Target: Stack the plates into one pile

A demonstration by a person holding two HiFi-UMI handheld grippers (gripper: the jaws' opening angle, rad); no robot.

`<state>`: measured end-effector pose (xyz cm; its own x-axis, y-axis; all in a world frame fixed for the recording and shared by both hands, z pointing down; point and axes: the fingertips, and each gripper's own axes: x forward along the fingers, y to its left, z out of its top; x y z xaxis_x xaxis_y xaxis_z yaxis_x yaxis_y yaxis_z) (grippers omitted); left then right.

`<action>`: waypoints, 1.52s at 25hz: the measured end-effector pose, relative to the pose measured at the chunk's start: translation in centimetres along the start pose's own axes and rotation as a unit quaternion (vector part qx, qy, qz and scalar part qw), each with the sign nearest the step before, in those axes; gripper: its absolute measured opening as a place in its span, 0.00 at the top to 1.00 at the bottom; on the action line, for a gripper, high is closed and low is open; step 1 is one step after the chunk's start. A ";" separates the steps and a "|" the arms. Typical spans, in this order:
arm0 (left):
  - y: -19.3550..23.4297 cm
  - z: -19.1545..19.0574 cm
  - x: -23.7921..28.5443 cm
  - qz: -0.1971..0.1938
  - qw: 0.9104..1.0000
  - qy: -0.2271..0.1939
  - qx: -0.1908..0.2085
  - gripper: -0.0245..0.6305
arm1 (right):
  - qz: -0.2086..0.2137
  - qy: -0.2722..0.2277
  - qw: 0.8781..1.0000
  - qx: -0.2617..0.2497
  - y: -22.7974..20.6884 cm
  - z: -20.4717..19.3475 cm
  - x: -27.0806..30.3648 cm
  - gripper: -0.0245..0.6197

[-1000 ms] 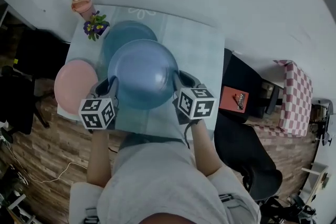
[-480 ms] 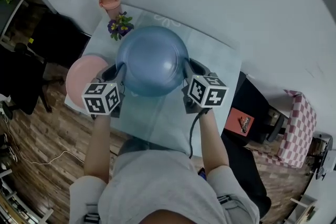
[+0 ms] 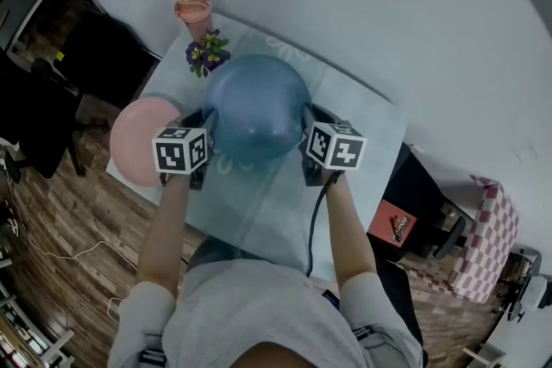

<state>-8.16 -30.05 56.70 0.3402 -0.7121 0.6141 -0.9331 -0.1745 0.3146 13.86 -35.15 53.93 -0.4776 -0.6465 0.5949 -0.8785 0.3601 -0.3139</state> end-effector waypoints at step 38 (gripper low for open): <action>2.2 -0.1 4.6 0.032 0.998 -0.008 -0.044 0.61 | -0.027 0.037 0.997 -0.065 -2.1 -1.9 6.3 0.85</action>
<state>-8.67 -33.62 60.30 0.2772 -0.7308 0.6237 -0.9387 -0.0674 0.3382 12.68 -38.73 59.74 -0.4228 -0.6185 0.6623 -0.8919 0.4135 -0.1832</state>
